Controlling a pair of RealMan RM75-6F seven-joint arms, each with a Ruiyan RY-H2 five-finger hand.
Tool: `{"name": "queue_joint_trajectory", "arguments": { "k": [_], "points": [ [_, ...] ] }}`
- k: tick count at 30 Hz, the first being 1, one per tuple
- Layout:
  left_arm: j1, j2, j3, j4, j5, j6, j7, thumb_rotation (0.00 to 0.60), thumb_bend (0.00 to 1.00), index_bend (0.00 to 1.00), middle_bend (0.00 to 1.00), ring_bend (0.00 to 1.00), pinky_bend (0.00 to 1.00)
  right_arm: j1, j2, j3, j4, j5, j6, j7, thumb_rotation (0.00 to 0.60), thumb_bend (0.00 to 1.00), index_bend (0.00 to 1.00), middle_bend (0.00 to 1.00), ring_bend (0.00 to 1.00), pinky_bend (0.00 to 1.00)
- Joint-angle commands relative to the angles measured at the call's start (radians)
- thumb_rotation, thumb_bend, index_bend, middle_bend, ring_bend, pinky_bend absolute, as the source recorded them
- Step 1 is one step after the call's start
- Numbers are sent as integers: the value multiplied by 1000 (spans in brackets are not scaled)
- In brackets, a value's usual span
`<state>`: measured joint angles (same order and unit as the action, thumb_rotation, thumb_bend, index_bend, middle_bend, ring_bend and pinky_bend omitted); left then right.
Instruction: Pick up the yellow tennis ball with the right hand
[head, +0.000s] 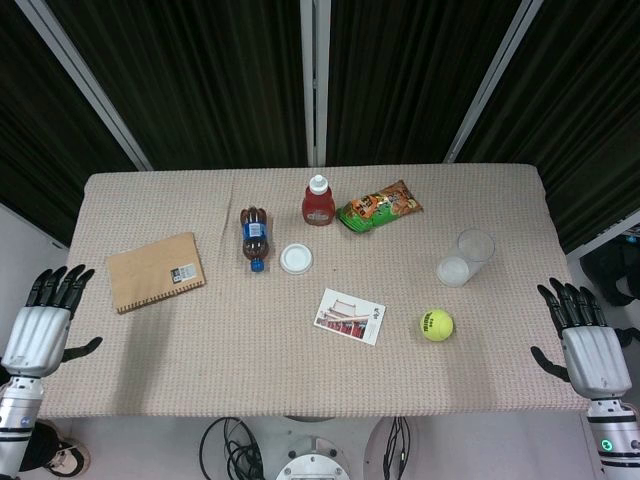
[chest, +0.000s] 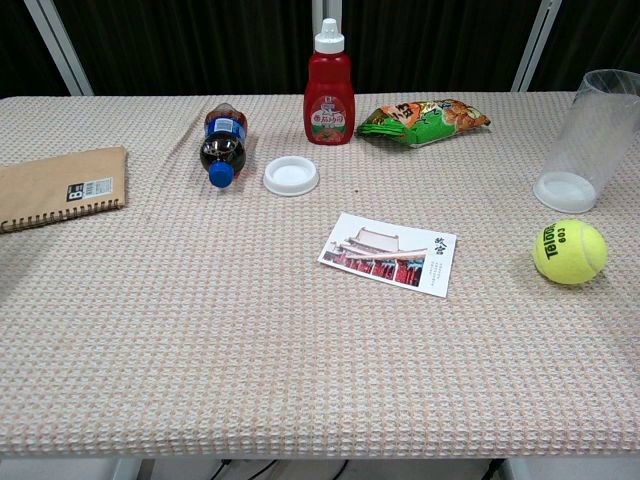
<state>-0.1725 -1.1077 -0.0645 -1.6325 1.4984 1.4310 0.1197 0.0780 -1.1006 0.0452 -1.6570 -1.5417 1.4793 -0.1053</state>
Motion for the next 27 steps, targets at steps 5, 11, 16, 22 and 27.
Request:
{"name": "queue_joint_trajectory", "arguments": {
  "k": [5,11,16,22,27],
  "points": [
    [0,2,1,0,5,4,-8,600,95,65,33,0,7,5,1,-7,-7,-11,-9,-12,600,152,0,0,0,0],
    [-4,-3,5,8,15,5,-15,600,95,65,33,0,7,16,9,-28,-28,-19,-48,-39,600,152,0,0,0,0],
    [-7,-8,6,14,22,6,-20,600,95,65,33,0,7,51,2,-36,-46,8,-137,-93,600,157,0,0,0,0],
    [-5,-15,14,22,31,8,-24,600,95,66,33,0,7,134,-24,-18,-44,45,-274,-94,600,175,0,0,0,0],
    [-9,-22,16,32,25,-4,-27,600,94,66,33,0,7,203,-47,-6,-46,70,-370,-152,600,176,0,0,0,0]
  ]
}}
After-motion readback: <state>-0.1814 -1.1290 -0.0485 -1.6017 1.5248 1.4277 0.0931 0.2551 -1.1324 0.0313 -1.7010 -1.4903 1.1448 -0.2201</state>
